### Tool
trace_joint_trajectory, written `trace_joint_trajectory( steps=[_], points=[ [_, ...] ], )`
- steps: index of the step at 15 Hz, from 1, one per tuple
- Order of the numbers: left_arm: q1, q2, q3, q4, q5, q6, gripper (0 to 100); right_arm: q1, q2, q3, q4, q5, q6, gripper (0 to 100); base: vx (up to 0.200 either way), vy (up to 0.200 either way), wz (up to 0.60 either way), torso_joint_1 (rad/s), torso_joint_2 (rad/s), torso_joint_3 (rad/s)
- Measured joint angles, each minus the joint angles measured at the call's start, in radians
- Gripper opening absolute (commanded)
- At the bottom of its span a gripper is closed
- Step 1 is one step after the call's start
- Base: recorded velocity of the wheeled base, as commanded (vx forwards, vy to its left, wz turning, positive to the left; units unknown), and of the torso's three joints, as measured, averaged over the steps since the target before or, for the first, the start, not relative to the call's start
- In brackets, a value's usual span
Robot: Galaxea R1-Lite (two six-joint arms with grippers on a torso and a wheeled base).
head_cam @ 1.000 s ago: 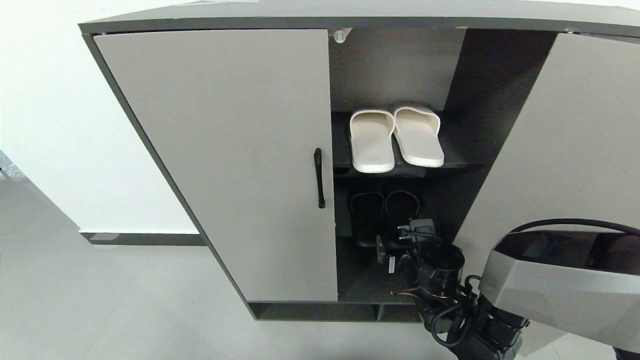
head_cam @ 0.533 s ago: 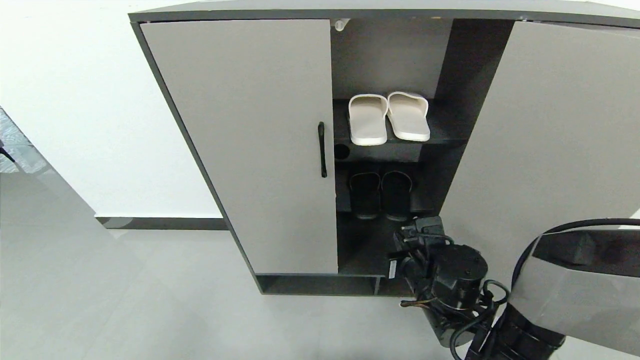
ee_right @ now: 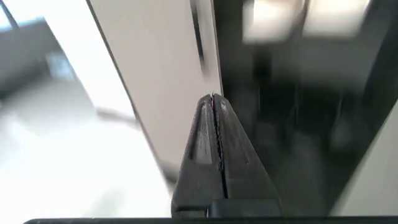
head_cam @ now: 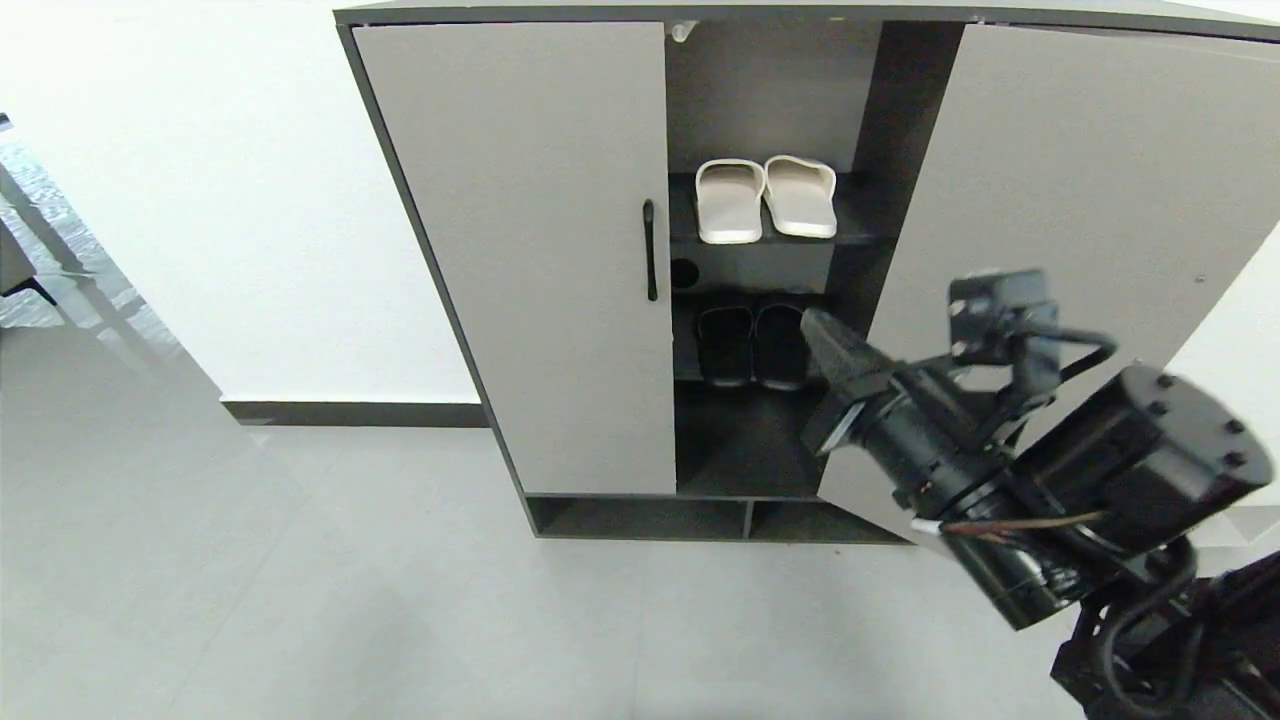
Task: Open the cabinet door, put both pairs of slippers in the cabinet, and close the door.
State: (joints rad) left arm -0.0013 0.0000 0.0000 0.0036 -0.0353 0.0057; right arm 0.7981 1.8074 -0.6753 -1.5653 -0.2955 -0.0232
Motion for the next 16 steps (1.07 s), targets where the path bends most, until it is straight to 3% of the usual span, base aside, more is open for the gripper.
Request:
trace_joint_trajectory(
  steps=[3,7,16],
  points=[
    [0.000,0.000,0.000,0.000,0.001,0.000,0,-0.006,-0.130,-0.102,0.038,0.006,-0.029,0,0.000,-0.200,0.00,-0.002,0.00,0.006],
    [0.001,0.000,0.000,0.000,0.000,0.000,0,-0.029,-0.304,-0.141,0.150,0.048,-0.145,0,0.000,0.000,0.00,0.000,0.00,0.000],
    [0.001,0.000,0.000,0.000,0.001,0.000,0,-0.648,-0.381,-0.185,0.210,0.057,-0.374,0,0.000,0.000,0.00,0.000,0.00,0.000]
  ],
)
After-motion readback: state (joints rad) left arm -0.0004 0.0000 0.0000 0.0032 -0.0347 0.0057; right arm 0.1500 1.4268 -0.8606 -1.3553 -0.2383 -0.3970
